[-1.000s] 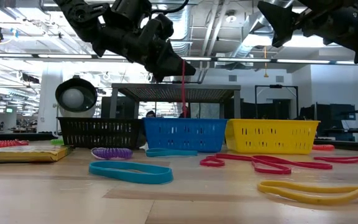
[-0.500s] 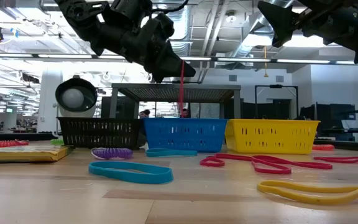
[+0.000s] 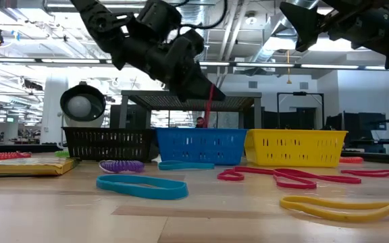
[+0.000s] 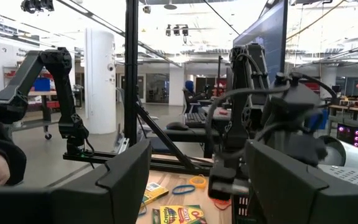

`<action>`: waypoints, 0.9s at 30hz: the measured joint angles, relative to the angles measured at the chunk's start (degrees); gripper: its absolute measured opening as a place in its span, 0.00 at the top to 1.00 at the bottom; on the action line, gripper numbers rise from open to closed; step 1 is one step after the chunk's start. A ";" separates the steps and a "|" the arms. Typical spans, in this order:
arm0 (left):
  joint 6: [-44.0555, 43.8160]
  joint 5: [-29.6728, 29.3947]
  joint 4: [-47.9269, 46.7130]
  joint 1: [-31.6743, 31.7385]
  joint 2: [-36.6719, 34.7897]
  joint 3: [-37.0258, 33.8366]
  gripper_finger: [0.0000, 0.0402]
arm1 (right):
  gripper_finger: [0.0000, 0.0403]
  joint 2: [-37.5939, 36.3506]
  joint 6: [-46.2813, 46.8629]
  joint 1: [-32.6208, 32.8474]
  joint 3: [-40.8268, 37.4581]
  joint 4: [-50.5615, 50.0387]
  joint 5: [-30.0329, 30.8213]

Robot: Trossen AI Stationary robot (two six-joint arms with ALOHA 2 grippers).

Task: Pick & Place Office Desk Supplies
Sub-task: Put the red rubber band into the blue bin

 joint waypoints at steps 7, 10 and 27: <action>0.49 1.93 -1.33 -0.17 4.55 2.89 0.99 | 0.37 0.00 0.00 0.00 0.00 -0.04 0.00; 0.36 1.93 -1.22 -0.17 4.98 3.06 0.99 | 0.37 0.00 0.00 -0.02 0.00 -0.18 0.00; -1.02 1.95 -6.32 0.07 4.96 3.05 0.98 | 0.37 0.00 -0.02 -0.02 0.00 -0.52 0.00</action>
